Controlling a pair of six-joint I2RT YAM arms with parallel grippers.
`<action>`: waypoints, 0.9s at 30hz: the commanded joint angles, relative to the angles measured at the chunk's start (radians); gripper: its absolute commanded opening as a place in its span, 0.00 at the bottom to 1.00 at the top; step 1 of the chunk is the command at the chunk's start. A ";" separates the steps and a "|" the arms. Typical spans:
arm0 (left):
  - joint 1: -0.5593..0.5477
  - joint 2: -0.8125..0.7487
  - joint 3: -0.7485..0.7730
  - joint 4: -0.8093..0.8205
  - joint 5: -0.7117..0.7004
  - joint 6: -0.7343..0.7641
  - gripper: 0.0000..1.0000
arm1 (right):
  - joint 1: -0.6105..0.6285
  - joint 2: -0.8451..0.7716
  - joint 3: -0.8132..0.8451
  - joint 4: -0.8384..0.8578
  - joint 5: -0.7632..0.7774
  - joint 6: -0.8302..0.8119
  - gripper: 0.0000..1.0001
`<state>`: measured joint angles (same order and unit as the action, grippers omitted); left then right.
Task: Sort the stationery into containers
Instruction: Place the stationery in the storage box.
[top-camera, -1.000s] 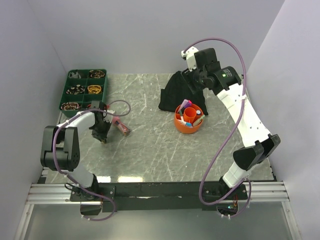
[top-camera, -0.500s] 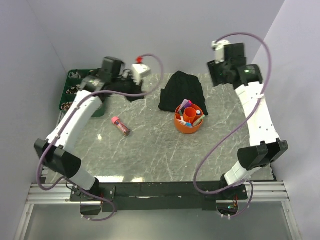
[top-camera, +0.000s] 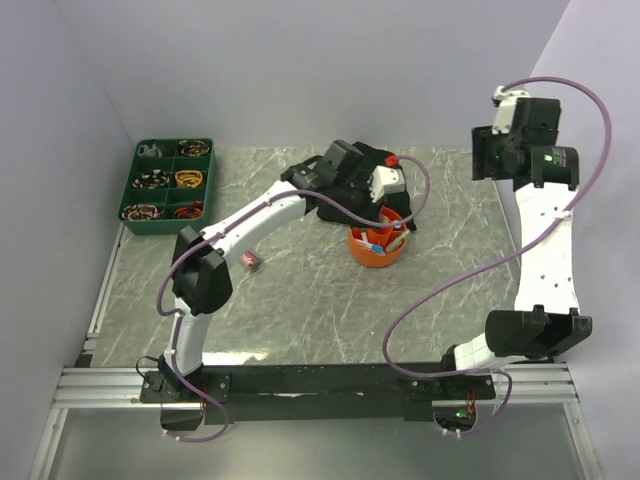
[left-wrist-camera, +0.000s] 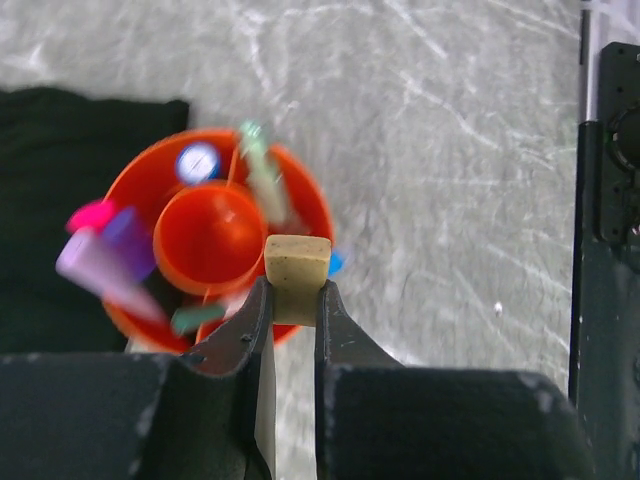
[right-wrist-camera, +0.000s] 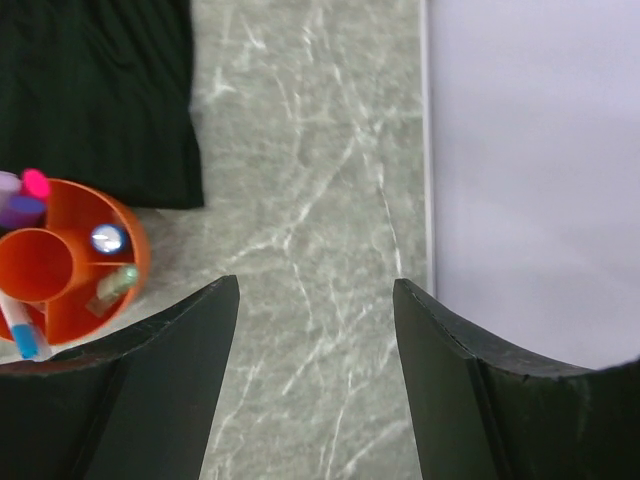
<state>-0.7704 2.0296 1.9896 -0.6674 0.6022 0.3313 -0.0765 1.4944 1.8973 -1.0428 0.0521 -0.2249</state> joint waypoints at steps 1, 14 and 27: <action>-0.038 0.024 0.072 0.095 0.028 0.005 0.01 | -0.071 -0.052 -0.036 -0.006 -0.049 0.009 0.71; -0.083 0.195 0.147 0.152 -0.012 -0.015 0.07 | -0.080 -0.295 -0.403 0.188 -0.093 -0.048 0.72; -0.084 0.230 0.156 0.157 -0.064 0.018 0.40 | -0.082 -0.270 -0.420 0.213 -0.116 -0.044 0.73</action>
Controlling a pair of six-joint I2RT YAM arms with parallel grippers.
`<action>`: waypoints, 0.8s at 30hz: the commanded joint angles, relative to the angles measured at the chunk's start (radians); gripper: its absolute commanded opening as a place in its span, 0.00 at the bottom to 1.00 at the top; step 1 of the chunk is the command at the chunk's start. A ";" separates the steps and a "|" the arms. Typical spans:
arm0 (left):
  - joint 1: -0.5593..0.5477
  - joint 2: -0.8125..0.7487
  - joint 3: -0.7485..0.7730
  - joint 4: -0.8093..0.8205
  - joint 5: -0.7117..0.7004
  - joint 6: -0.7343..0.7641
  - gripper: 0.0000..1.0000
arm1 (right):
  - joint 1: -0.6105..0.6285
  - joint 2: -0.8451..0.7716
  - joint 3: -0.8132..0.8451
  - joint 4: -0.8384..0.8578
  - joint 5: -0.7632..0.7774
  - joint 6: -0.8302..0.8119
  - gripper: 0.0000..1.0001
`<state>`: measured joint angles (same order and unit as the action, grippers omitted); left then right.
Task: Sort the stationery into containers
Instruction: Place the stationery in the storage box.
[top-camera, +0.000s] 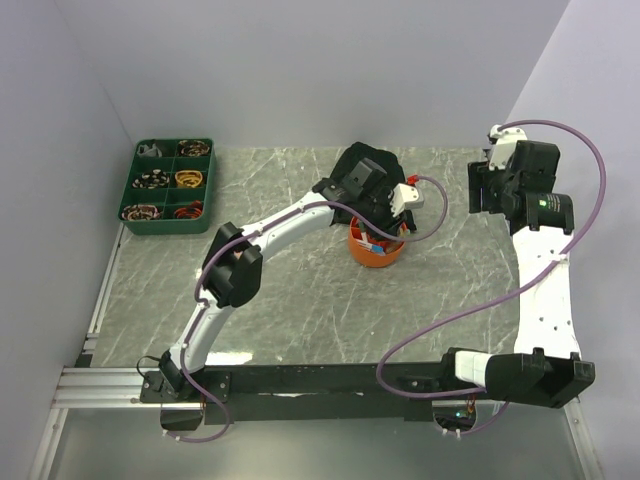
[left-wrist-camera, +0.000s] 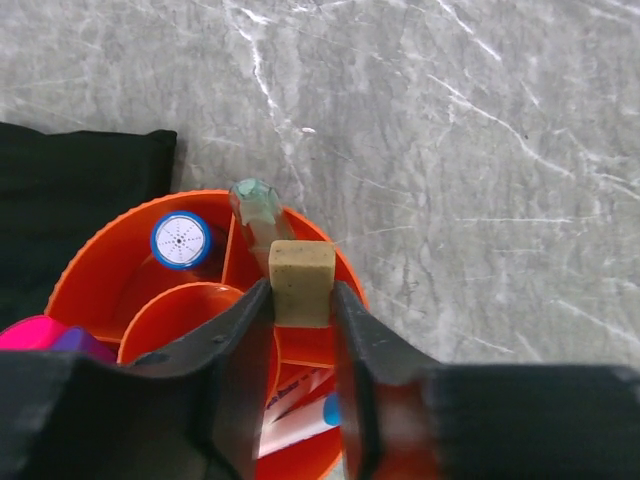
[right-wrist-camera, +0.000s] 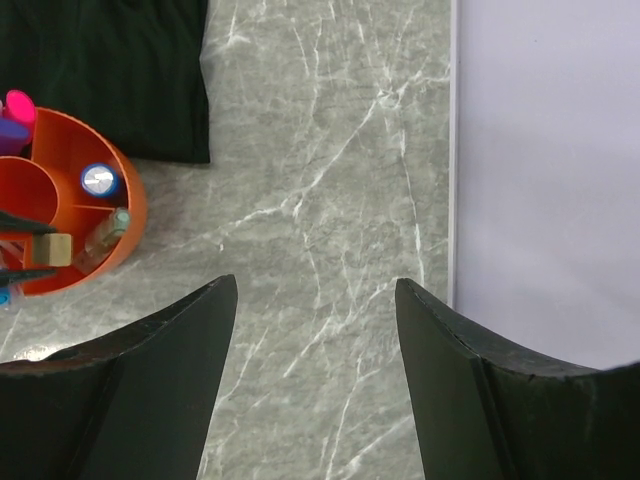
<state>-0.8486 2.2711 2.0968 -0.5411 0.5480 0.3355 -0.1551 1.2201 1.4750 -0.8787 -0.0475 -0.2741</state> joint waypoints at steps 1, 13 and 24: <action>-0.006 -0.013 0.046 0.033 -0.017 0.011 0.45 | -0.003 0.005 0.004 0.047 -0.020 0.009 0.72; 0.005 -0.182 0.003 0.027 -0.085 0.043 0.70 | -0.003 0.001 0.010 0.027 -0.049 0.023 0.72; 0.400 -0.464 -0.273 -0.537 0.003 0.480 1.00 | -0.001 0.027 0.025 -0.009 -0.267 -0.002 0.73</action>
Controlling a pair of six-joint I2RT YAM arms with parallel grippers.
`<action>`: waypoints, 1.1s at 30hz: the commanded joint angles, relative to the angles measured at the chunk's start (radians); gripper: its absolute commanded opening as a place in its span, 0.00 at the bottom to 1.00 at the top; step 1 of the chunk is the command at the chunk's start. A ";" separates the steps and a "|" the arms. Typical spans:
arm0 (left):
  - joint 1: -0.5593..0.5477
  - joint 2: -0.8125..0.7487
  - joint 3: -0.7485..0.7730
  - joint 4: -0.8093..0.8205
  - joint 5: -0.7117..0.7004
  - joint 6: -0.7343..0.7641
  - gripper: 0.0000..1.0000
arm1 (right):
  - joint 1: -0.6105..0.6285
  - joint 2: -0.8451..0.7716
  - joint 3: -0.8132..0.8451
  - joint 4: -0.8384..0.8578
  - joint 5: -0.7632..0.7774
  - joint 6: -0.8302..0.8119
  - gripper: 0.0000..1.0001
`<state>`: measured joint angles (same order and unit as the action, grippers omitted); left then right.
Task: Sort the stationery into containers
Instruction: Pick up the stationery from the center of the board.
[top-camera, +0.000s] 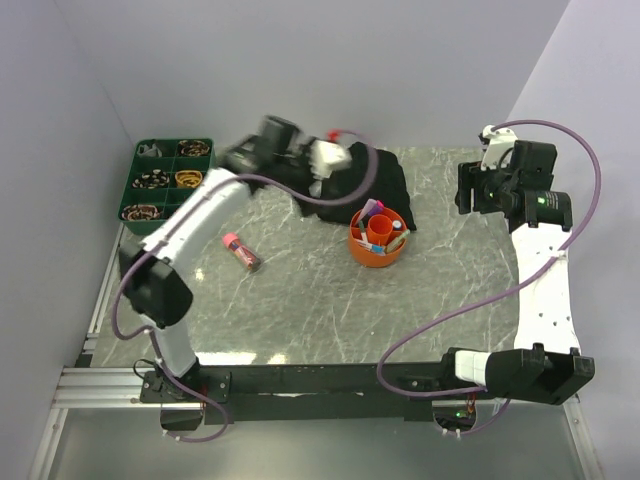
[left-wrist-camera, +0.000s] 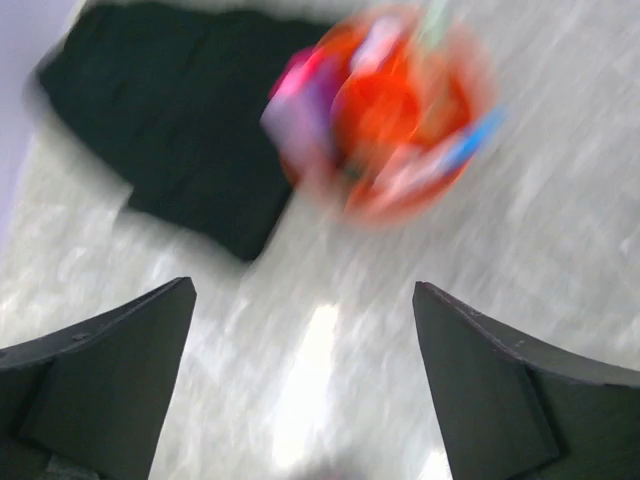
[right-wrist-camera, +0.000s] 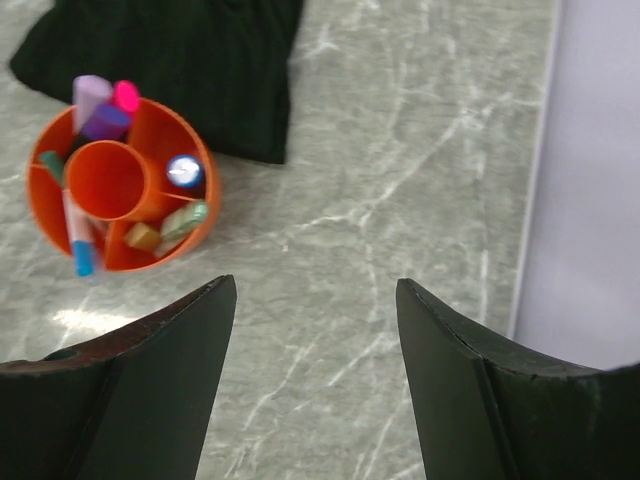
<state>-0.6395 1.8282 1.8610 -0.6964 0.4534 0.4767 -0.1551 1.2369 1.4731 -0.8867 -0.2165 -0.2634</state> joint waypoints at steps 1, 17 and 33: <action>0.225 -0.020 -0.033 -0.452 0.078 0.421 0.99 | 0.000 0.013 0.027 -0.001 -0.101 -0.011 0.73; 0.385 0.177 -0.017 -0.396 -0.565 -0.656 0.99 | 0.060 0.058 0.050 -0.012 -0.092 0.090 0.82; 0.678 0.020 0.236 -0.328 -0.671 -0.716 1.00 | 0.702 0.534 0.516 0.095 -0.070 0.214 0.84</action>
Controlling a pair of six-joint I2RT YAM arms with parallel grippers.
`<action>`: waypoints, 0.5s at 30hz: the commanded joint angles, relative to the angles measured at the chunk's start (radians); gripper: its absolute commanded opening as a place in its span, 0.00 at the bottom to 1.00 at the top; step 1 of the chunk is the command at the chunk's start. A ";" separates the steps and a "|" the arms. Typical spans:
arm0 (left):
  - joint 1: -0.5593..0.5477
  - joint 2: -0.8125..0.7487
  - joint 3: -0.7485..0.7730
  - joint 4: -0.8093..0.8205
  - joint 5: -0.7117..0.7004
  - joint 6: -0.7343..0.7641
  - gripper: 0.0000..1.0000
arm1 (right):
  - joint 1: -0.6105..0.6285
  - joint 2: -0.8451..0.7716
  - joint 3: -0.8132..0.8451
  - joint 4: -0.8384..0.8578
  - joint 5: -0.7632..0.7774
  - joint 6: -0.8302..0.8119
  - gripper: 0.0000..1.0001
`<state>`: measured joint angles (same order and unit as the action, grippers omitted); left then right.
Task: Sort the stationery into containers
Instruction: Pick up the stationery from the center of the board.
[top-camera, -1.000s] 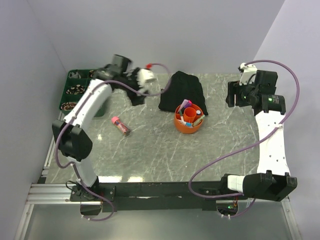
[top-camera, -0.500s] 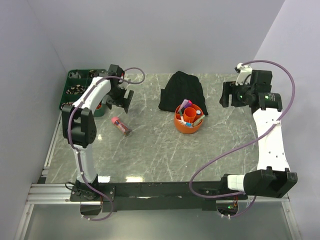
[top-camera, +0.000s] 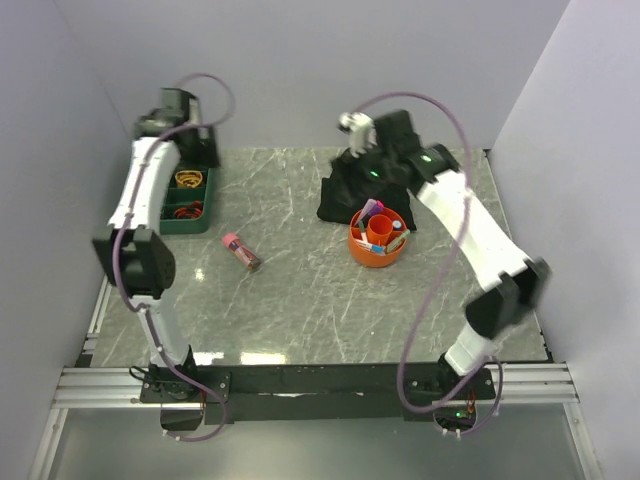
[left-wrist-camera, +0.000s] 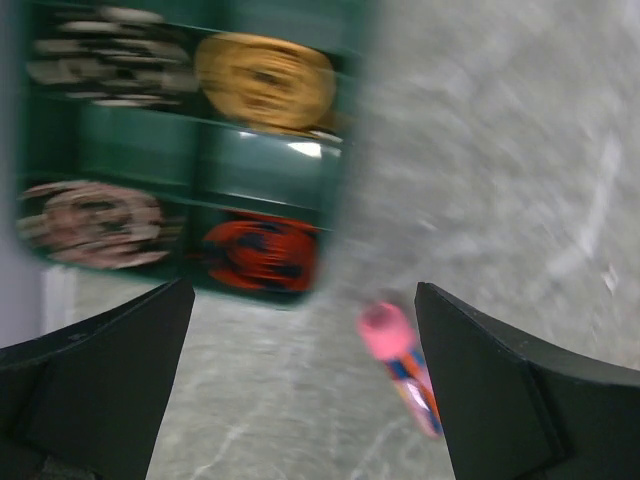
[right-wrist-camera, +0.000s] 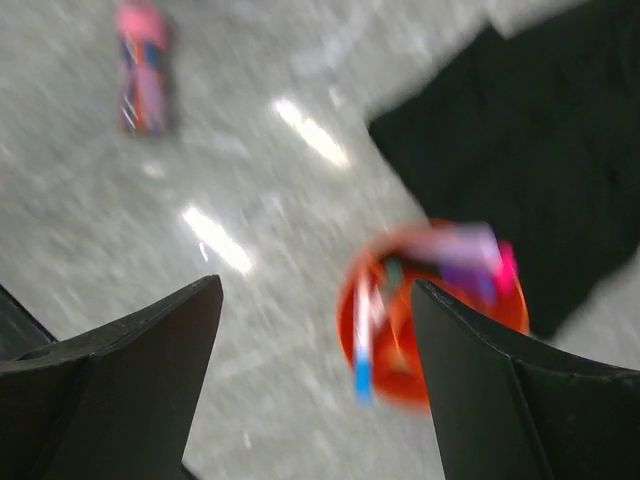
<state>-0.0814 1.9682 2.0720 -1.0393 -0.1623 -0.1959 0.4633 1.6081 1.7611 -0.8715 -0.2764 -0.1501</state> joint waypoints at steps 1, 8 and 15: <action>0.135 -0.155 0.011 0.024 -0.074 -0.039 0.99 | 0.100 0.259 0.285 0.078 -0.017 0.112 0.84; 0.296 -0.481 -0.277 0.181 -0.093 -0.053 0.99 | 0.251 0.548 0.612 0.095 -0.024 0.187 0.85; 0.318 -0.828 -0.616 0.361 -0.045 0.015 0.99 | 0.360 0.693 0.679 0.124 0.072 0.182 0.85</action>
<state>0.2405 1.2465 1.5242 -0.8120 -0.2398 -0.2123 0.7860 2.2677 2.3611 -0.7925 -0.2657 0.0113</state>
